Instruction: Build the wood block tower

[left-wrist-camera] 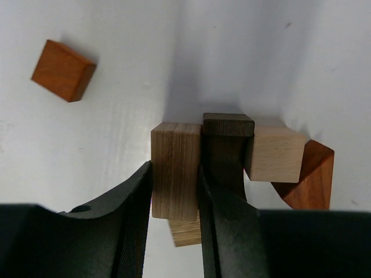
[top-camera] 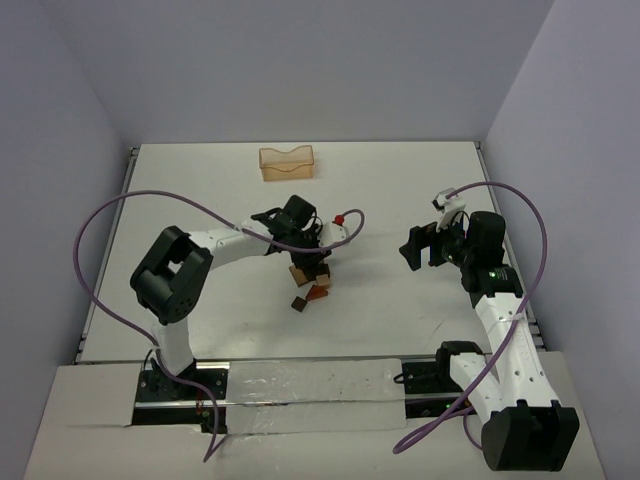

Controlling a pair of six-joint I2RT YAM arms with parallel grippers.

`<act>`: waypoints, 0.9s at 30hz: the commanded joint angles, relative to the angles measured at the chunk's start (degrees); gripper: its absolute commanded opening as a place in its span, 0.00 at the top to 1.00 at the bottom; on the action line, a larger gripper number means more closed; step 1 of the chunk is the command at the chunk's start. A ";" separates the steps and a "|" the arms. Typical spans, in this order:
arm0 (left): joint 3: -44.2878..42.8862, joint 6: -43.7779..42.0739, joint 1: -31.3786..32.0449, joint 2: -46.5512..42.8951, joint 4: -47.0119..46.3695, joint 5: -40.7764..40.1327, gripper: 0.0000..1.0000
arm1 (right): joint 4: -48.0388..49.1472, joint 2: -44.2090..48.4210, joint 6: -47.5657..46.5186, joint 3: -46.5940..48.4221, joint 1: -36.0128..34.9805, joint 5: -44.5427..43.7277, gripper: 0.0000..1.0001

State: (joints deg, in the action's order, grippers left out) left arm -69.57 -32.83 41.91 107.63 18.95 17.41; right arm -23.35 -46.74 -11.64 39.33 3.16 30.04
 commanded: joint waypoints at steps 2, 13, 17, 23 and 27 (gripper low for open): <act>3.52 3.88 1.95 -4.23 0.25 5.33 1.00 | 0.43 0.84 0.04 2.42 0.27 0.43 0.00; -8.01 -1.88 -0.04 -5.76 10.86 4.13 1.00 | 0.41 0.36 -0.23 2.53 0.27 1.05 0.00; -12.98 -5.11 -3.01 -3.00 14.02 4.30 1.00 | 0.41 0.42 -0.31 2.50 0.20 0.98 0.00; -15.59 -8.14 -6.70 0.92 15.05 4.44 1.00 | 0.50 0.07 -0.40 2.50 0.27 0.98 0.00; -15.33 -10.04 -7.52 2.79 15.07 4.53 1.00 | 0.55 -0.31 -0.40 2.65 0.21 1.07 0.00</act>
State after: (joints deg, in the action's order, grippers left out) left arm -83.64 -39.43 34.66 108.28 32.11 20.40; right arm -23.40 -46.74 -11.66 39.33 3.16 30.30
